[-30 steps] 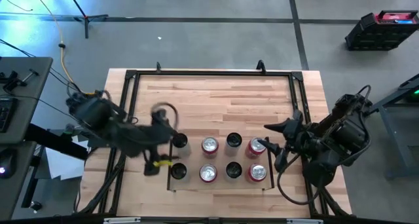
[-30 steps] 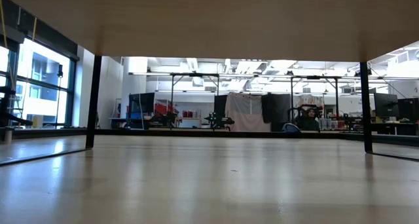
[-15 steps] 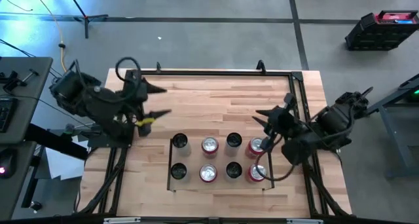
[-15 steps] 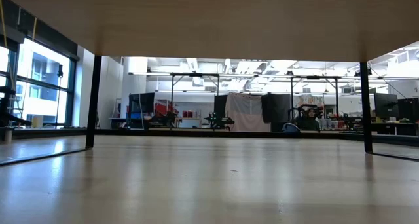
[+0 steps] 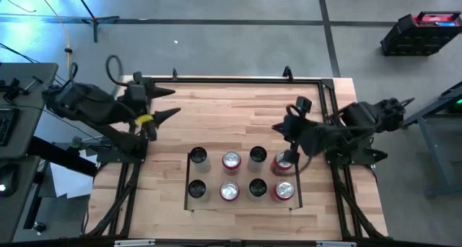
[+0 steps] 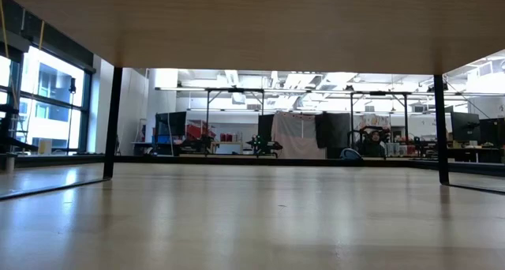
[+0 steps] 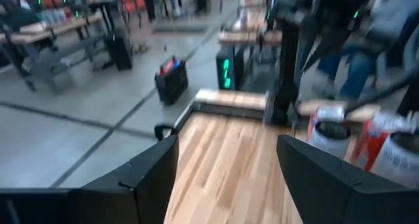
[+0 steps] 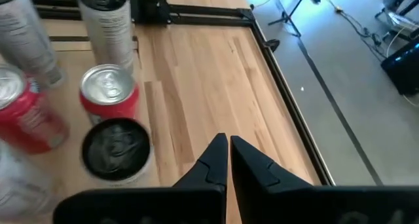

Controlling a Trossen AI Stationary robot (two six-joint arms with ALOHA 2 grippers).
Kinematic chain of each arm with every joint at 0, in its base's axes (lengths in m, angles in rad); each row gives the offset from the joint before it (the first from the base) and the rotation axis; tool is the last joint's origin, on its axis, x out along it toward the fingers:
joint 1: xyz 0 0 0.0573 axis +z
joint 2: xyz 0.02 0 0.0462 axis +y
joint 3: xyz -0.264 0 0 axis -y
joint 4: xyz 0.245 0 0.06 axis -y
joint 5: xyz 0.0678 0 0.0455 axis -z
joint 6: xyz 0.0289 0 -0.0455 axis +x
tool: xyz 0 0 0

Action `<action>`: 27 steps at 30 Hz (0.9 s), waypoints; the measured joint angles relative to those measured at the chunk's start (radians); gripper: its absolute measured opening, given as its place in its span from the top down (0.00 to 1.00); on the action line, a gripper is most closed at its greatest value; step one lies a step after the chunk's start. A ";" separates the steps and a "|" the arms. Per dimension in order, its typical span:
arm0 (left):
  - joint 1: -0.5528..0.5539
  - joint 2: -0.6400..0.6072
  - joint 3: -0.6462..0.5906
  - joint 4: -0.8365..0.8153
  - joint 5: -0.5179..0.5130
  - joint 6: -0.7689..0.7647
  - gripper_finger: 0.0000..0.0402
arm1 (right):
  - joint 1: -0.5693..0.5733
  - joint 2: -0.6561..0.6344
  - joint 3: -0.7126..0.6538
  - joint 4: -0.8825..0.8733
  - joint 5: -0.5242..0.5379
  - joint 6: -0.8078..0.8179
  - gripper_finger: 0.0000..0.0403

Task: Place canned beverage on shelf
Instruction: Return to Home Position

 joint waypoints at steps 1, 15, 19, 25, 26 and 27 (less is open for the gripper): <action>0.007 -0.037 -0.050 0.064 0.009 0.021 0.39 | -0.018 -0.003 0.000 0.006 -0.019 -0.014 0.99; 0.145 -0.440 -0.589 0.502 0.238 0.187 0.47 | -0.112 -0.059 0.000 0.192 -0.199 -0.254 1.00; 0.157 -0.533 -0.718 0.619 0.268 0.217 0.47 | -0.137 -0.064 0.000 0.218 -0.274 -0.304 1.00; 0.157 -0.639 -0.929 0.810 0.322 0.292 0.47 | -0.192 -0.067 -0.014 0.312 -0.410 -0.392 1.00; 0.158 -0.654 -0.956 0.820 0.323 0.296 0.47 | -0.203 -0.074 -0.038 0.349 -0.431 -0.411 1.00; 0.162 -0.670 -0.981 0.832 0.322 0.300 0.47 | -0.214 -0.086 -0.075 0.384 -0.454 -0.430 1.00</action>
